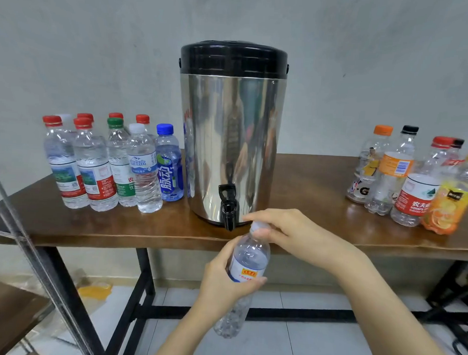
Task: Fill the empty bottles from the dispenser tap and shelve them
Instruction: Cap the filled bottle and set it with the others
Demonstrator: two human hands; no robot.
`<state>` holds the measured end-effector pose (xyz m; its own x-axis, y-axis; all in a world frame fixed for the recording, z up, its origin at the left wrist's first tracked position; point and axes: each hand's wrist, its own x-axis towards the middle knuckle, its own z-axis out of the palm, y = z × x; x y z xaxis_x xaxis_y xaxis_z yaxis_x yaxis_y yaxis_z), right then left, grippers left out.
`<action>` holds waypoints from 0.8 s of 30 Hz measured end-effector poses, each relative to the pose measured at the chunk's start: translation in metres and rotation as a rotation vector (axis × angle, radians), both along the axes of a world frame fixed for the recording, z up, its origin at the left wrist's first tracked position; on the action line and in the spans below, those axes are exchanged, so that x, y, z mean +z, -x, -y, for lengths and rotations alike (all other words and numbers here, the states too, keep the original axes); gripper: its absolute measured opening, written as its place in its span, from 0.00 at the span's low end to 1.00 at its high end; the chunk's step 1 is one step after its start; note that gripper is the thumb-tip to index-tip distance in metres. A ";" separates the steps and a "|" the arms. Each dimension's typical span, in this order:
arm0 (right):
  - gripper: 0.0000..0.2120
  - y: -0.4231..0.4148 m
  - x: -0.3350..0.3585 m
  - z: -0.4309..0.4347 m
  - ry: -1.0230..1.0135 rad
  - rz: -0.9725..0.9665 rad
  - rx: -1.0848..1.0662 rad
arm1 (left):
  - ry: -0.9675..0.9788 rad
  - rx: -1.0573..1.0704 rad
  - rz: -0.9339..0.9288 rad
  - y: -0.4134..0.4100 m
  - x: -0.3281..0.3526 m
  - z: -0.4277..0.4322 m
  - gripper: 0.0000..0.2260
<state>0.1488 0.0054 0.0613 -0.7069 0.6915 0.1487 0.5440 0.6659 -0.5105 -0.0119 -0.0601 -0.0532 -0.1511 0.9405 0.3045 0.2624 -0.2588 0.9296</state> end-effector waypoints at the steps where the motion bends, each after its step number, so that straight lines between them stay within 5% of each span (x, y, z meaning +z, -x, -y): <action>1: 0.18 0.002 -0.001 0.001 0.013 -0.011 -0.035 | 0.002 0.006 0.007 0.001 0.000 0.001 0.32; 5: 0.17 0.008 -0.004 0.001 -0.081 -0.015 -0.176 | -0.008 0.029 -0.016 0.005 -0.002 0.002 0.32; 8: 0.08 0.009 -0.004 -0.001 -0.050 -0.054 -0.075 | 0.008 0.011 -0.006 0.008 -0.003 0.002 0.31; 10: 0.12 0.008 -0.004 -0.002 -0.025 -0.057 -0.008 | 0.049 -0.031 0.025 0.010 -0.006 0.003 0.30; 15: 0.10 -0.003 -0.012 -0.015 0.015 -0.279 -0.160 | 0.162 -0.003 0.142 0.011 -0.023 0.006 0.27; 19: 0.13 -0.013 -0.045 -0.053 -0.013 -0.125 -0.475 | 0.186 0.173 0.143 0.018 -0.039 0.004 0.28; 24: 0.13 -0.010 -0.081 -0.082 0.043 0.013 -0.601 | 0.169 0.221 0.072 0.021 -0.041 0.000 0.35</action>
<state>0.1586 0.0878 -0.0192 -0.1916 0.9758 0.1056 0.8253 0.2184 -0.5207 -0.0328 -0.0604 -0.0941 -0.3740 0.9187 0.1273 0.2267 -0.0426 0.9730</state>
